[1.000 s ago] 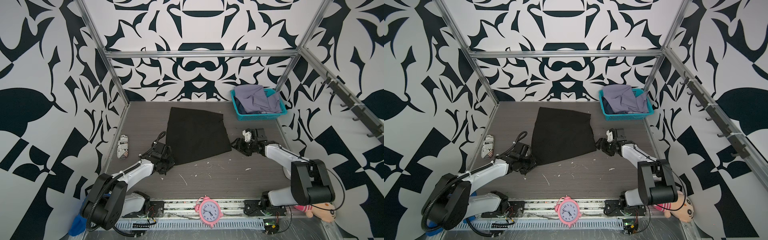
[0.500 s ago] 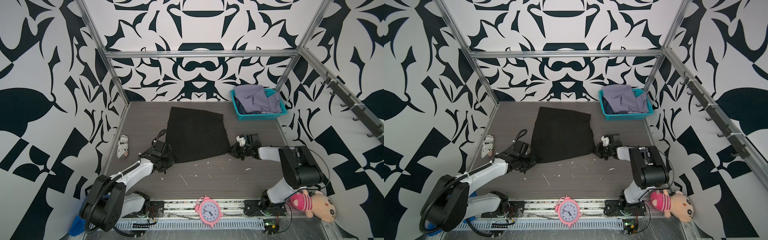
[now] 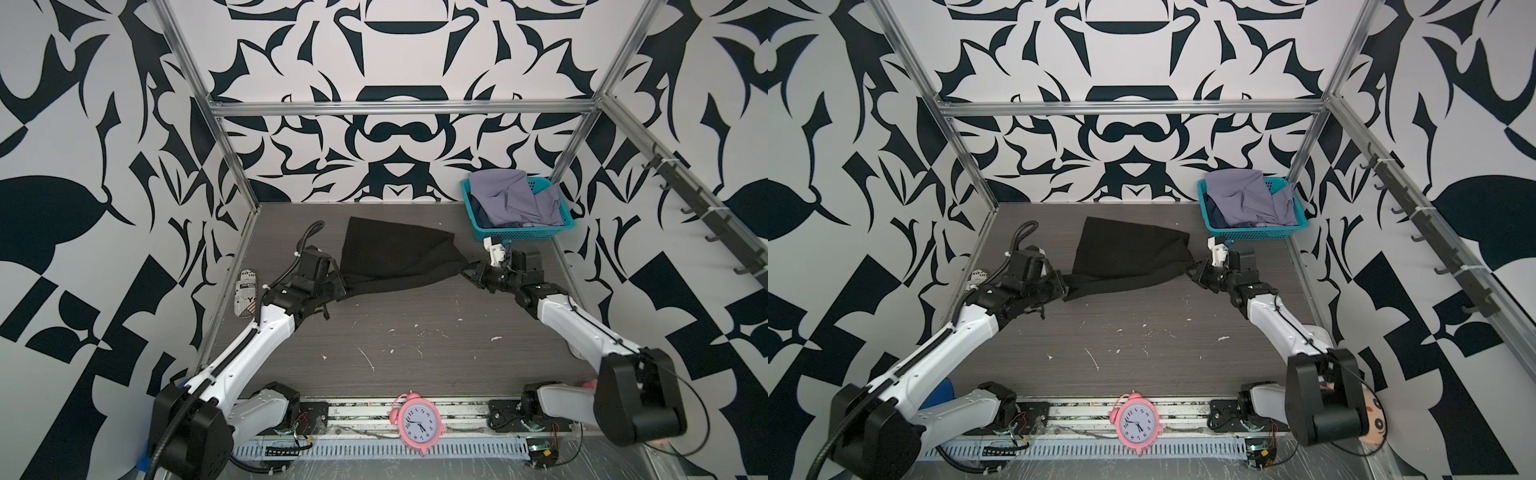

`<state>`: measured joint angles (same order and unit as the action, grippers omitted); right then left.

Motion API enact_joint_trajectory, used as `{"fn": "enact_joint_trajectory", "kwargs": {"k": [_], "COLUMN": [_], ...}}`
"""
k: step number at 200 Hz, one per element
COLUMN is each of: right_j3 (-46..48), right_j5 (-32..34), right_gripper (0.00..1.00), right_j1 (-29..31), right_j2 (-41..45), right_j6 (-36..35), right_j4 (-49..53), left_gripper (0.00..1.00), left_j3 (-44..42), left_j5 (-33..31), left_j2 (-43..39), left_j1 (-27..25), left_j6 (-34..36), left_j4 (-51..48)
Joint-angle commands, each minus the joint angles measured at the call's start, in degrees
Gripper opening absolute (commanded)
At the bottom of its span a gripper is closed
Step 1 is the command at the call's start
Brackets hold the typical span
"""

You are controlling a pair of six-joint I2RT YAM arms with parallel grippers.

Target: Fold and stack the skirts

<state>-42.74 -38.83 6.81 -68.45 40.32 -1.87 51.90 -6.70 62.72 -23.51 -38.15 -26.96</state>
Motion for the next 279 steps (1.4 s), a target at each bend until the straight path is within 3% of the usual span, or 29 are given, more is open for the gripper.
{"fn": "enact_joint_trajectory", "kwargs": {"k": [1, 70, 142, 215, 279], "right_j3": [-7.7, -23.1, -18.7, -13.8, -17.3], "right_j5": [-0.3, 0.2, 2.5, 4.7, 11.0], "right_gripper": [0.00, 0.00, 0.00, 0.00, 0.03], "right_j1": [0.2, 0.4, 0.6, 1.8, 1.8], "right_j2": [7.7, 15.2, 16.1, 4.8, -11.9], "right_j6": [-2.6, -1.8, 0.9, 1.2, 0.8], "right_j4": [1.9, 8.9, 8.2, 2.5, -5.3], "left_gripper": [0.00, 0.00, 0.00, 0.00, 0.00], "left_j3": [8.9, 28.3, 26.1, 18.5, 16.8], "left_j5": [-5.9, -7.7, -9.2, -11.9, -5.6], "left_j2": [-3.4, -7.1, -5.8, 0.1, 15.7], "left_j1": [0.4, 0.4, 0.4, 0.7, 8.9], "left_j6": [8.8, 20.6, 23.8, 26.4, 27.1], "left_j4": [-4.5, -2.3, -0.6, 6.3, 17.5]}}
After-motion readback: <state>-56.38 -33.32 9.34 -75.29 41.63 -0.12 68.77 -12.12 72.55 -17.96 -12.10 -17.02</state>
